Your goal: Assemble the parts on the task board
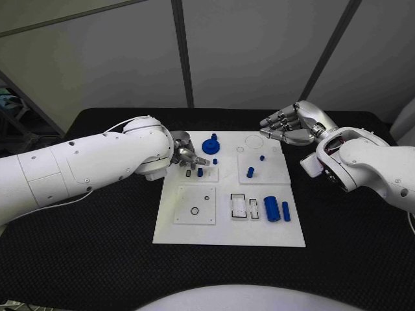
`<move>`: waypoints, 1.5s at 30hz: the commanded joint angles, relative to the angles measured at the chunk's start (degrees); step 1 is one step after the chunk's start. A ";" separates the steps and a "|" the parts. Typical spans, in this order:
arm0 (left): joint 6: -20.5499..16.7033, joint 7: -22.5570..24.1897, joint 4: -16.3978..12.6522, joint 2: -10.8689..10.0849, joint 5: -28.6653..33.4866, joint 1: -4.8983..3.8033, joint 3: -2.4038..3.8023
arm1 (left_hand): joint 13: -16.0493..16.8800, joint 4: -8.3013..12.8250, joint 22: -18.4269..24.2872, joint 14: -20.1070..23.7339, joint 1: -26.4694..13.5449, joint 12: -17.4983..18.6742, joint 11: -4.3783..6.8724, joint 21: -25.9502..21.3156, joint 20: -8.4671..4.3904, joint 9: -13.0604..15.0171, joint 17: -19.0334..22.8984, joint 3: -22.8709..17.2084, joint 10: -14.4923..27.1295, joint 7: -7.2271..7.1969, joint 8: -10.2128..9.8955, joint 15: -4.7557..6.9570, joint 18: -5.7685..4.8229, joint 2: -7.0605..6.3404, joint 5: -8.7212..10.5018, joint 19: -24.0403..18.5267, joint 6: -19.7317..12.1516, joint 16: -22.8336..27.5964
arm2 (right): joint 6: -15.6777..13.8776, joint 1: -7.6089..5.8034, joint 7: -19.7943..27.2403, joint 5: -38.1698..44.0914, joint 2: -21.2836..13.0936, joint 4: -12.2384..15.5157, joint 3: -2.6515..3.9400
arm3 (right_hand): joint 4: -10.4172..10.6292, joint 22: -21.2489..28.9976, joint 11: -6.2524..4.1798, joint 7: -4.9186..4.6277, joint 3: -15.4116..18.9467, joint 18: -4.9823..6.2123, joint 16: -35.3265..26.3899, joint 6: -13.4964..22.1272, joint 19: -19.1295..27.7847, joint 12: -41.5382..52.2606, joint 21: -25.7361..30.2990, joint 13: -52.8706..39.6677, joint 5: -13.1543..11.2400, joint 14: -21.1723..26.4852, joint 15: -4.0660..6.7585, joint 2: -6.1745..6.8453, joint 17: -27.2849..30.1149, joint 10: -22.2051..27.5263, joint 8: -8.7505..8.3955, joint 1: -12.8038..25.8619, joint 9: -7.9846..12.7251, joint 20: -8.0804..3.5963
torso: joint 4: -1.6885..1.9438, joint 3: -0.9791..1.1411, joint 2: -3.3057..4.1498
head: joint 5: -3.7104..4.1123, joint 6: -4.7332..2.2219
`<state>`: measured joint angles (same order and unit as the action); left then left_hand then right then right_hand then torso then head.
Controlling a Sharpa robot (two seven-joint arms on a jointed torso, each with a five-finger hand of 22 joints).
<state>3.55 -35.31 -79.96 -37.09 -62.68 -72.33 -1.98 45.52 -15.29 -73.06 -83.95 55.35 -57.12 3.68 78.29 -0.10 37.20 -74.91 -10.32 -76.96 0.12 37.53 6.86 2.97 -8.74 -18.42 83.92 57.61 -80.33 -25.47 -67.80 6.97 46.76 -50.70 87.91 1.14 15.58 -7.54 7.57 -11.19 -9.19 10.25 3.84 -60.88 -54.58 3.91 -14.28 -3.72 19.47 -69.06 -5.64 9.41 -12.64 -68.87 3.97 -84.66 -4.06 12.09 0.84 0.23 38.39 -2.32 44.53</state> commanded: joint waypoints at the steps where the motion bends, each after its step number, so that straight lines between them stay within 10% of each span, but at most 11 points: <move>1: -0.28 -0.01 -0.35 -0.34 0.62 -0.15 1.22 | -0.17 -0.44 0.18 -2.85 0.83 -0.18 -0.10 -0.37 -0.31 0.13 -1.69 1.06 0.56 0.10 0.07 -0.19 0.67 -0.02 0.28 1.07 -0.56 0.34 | 0.35 -0.09 0.30 0.13 0.13 -0.06 0.02 | 0.07 0.12 0.09 0.03 0.29 0.19 -0.34 0.56 0.06 0.27 0.43 0.06 0.27 0.49 0.04 0.08 0.13 0.33 -0.32 0.65 0.03 0.43 | -0.03 0.03 0.09 | -0.19 -0.03; 6: 3.41 0.12 0.22 -1.22 2.61 -0.90 3.86 | -4.53 -1.02 4.13 -2.77 3.93 3.09 -1.21 -3.59 0.30 -0.96 -1.48 4.59 3.91 1.45 -2.06 -1.01 1.44 0.29 0.17 -0.40 -3.72 0.55 | 0.34 -0.09 0.38 0.13 0.23 -0.30 0.02 | 0.05 0.20 0.11 0.02 0.31 0.20 -0.34 0.58 0.09 0.30 0.56 0.06 0.29 0.62 0.00 0.03 0.22 0.37 -0.30 0.68 0.03 0.47 | 0.01 0.07 0.00 | -0.30 -0.09; 12: 9.63 0.95 5.59 -0.19 3.65 -3.49 4.99 | -8.50 -0.68 7.40 -2.68 8.70 5.90 -3.26 -6.53 1.67 -5.79 -1.30 6.64 7.02 3.92 -7.71 -2.67 2.05 1.45 0.13 -1.74 -7.73 0.71 | 0.38 -0.09 0.43 0.13 0.41 -0.54 0.02 | 0.03 0.25 0.11 0.03 0.29 0.20 -0.33 0.55 0.10 0.32 0.65 0.06 0.31 0.70 -0.01 -0.03 0.29 0.39 -0.27 0.67 0.01 0.50 | 0.03 0.09 0.02 | -0.36 -0.35; 17: 11.97 2.27 12.71 2.84 3.85 -4.59 5.23 | -9.16 -1.04 7.62 -2.65 10.29 5.83 -3.88 -6.95 2.40 -9.04 -1.27 8.61 7.61 4.61 -10.00 -3.20 2.19 1.99 0.76 -1.85 -7.52 0.73 | 0.49 -0.09 0.51 0.13 0.65 -0.67 0.02 | -0.07 0.36 0.05 0.12 0.18 0.23 -0.27 0.36 0.07 0.41 0.82 0.04 0.36 0.76 0.02 -0.21 0.42 0.35 -0.17 0.55 -0.05 0.53 | -0.16 0.11 0.15 | -0.78 -0.95; 19: 12.60 2.79 15.40 4.15 3.47 -4.77 5.26 | -9.15 -1.15 7.49 -2.64 10.53 5.48 -3.98 -6.95 2.56 -10.34 -1.29 9.76 7.62 4.70 -10.67 -3.32 2.20 2.59 5.17 -1.80 -7.08 0.71 | 0.52 -0.09 0.56 0.13 0.72 -0.69 0.02 | -0.19 0.45 -0.06 0.26 0.05 0.26 -0.20 0.03 -0.02 0.51 0.96 0.03 0.37 0.72 0.08 -0.39 0.53 0.27 -0.02 0.41 -0.13 0.55 | -0.22 0.03 0.21 | -0.81 -0.95; 23: 13.86 3.54 20.07 6.51 2.29 -4.96 5.24 | -9.20 -1.14 7.24 -2.64 11.03 5.08 -4.05 -6.88 2.69 -11.82 -1.29 11.17 7.67 4.76 -11.27 -3.40 2.19 3.16 7.80 -1.72 -6.45 0.70 | 0.57 -0.09 0.59 0.13 0.80 -0.68 0.02 | -0.22 0.49 -0.10 0.31 -0.01 0.28 -0.16 -0.09 -0.09 0.56 1.01 0.03 0.37 0.68 0.11 -0.47 0.58 0.22 0.01 0.37 -0.16 0.54 | -0.33 0.05 0.40 | -0.94 -1.05; 45: 18.75 3.97 29.63 12.16 -0.11 -3.64 4.55 | -8.93 -1.19 6.65 -2.65 11.62 4.31 -3.81 -6.59 2.65 -13.61 -1.34 12.89 7.49 4.41 -11.42 -3.25 2.12 4.45 8.16 -1.52 -4.21 0.66 | 0.73 -0.09 0.50 0.38 1.21 -0.61 0.02 | -0.26 0.54 -0.14 0.35 -0.07 0.31 -0.12 -0.18 -0.18 0.62 1.06 0.02 0.38 0.60 0.14 -0.53 0.62 0.16 0.03 0.34 -0.18 0.52 | -0.25 0.04 0.29 | -0.91 -0.59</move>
<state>20.76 -32.12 -50.48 -25.03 -62.01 -75.90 2.55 36.54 -16.51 -66.39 -83.86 66.92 -52.58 -0.24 71.57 2.38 23.63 -74.91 2.32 -69.61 4.50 26.44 3.89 6.91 -4.71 -10.62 82.29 53.06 -79.87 -25.10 -67.80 7.04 46.89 -49.55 87.23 1.13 15.58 -7.09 7.57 -11.19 -9.19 10.25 3.84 -60.89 -54.59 4.19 -13.42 -3.73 19.47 -68.58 -5.72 9.17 -12.06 -68.88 3.97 -84.43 -4.15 12.51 0.53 0.25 38.73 -3.31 43.90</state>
